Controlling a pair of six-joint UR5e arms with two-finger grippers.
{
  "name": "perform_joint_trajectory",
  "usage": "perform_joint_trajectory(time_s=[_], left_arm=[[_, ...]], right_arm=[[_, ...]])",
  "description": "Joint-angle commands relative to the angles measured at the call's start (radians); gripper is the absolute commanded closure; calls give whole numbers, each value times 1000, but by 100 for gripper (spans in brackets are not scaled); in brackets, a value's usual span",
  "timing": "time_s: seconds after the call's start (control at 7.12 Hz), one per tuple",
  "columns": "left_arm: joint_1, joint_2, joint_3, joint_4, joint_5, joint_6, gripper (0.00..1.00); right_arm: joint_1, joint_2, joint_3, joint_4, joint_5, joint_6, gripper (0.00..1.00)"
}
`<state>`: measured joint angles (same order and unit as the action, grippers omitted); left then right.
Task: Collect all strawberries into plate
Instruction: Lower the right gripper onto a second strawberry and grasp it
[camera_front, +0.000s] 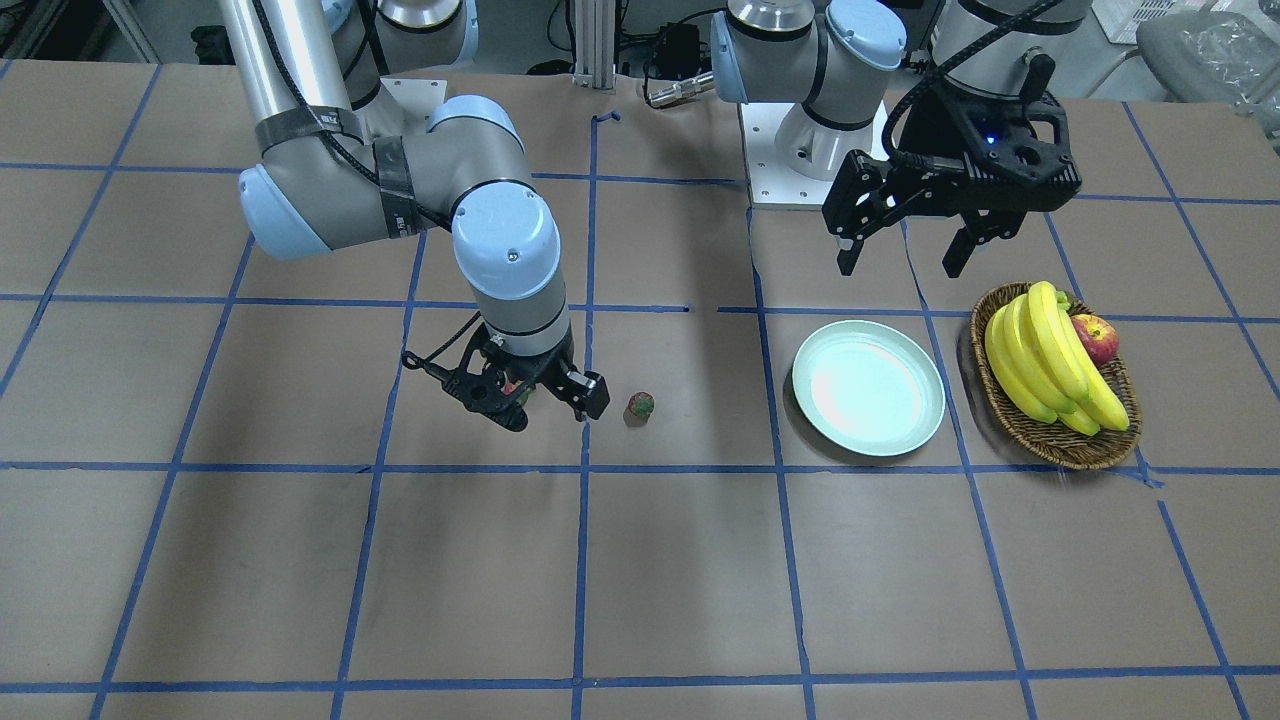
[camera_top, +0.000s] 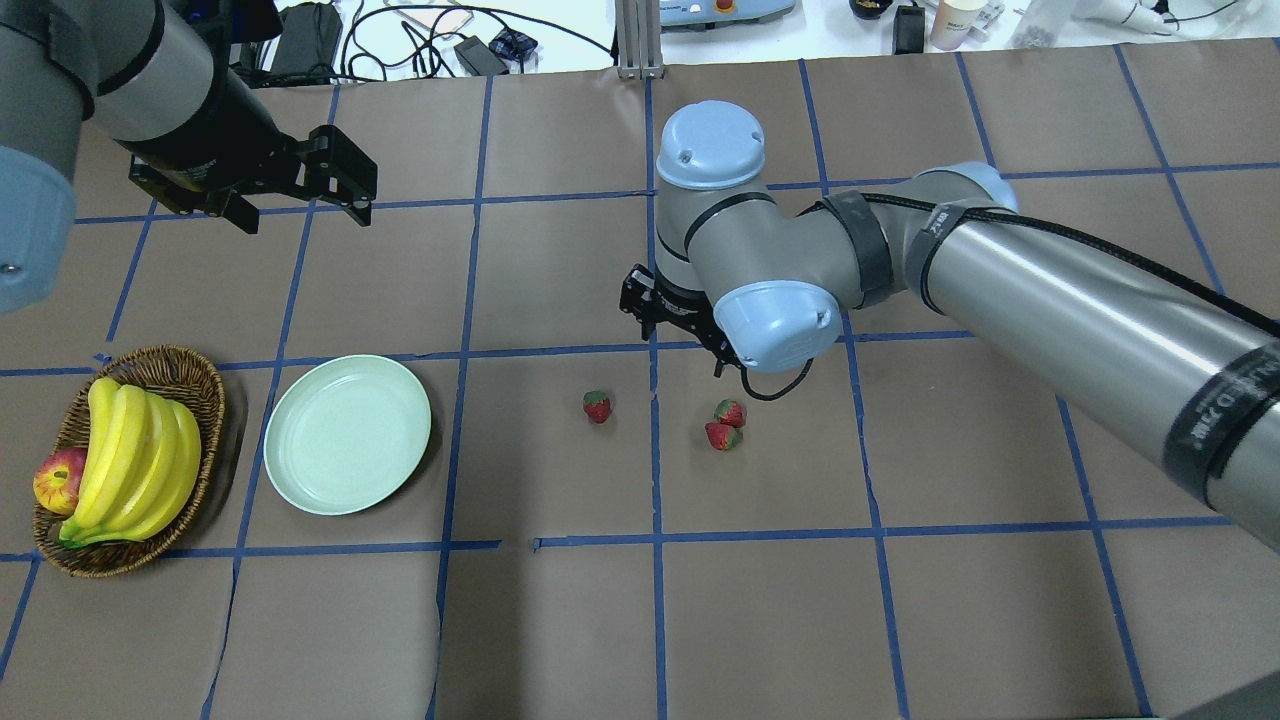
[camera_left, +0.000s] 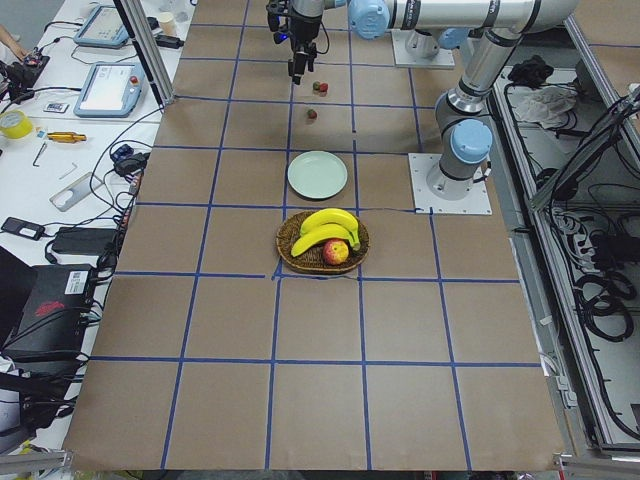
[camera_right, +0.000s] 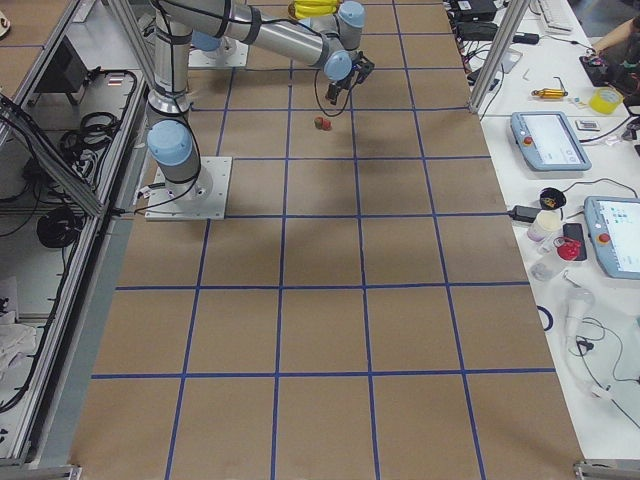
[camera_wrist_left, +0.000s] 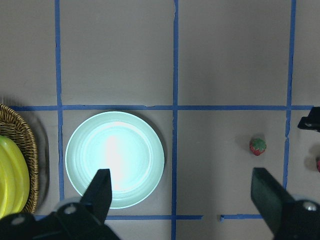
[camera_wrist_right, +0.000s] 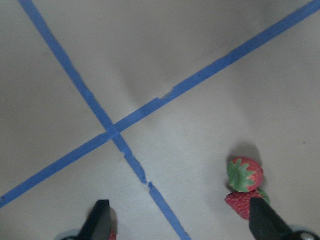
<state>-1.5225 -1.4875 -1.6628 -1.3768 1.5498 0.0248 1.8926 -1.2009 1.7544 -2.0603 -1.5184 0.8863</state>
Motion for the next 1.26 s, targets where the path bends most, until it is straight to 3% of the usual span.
perform_joint_trajectory(time_s=[0.0, 0.14, 0.7, 0.84, 0.98, 1.12], left_arm=[[2, -2, 17, -5, -2, -2, 0], [13, -10, 24, -14, -2, 6, 0], [19, -4, 48, -18, -5, 11, 0], [19, -2, 48, -18, -5, 17, 0], [19, -2, 48, -19, -4, 17, 0], [18, -2, 48, -19, -5, 17, 0]], right_arm=[[-12, 1, 83, 19, -42, 38, 9], [-12, 3, 100, 19, -78, 39, 11], [-15, 72, 102, -46, -74, 39, 12], [-15, 69, 109, -46, -68, 34, 46], [-15, 69, 109, -44, -62, 36, 99], [-15, 64, 102, -43, -62, 34, 100]])
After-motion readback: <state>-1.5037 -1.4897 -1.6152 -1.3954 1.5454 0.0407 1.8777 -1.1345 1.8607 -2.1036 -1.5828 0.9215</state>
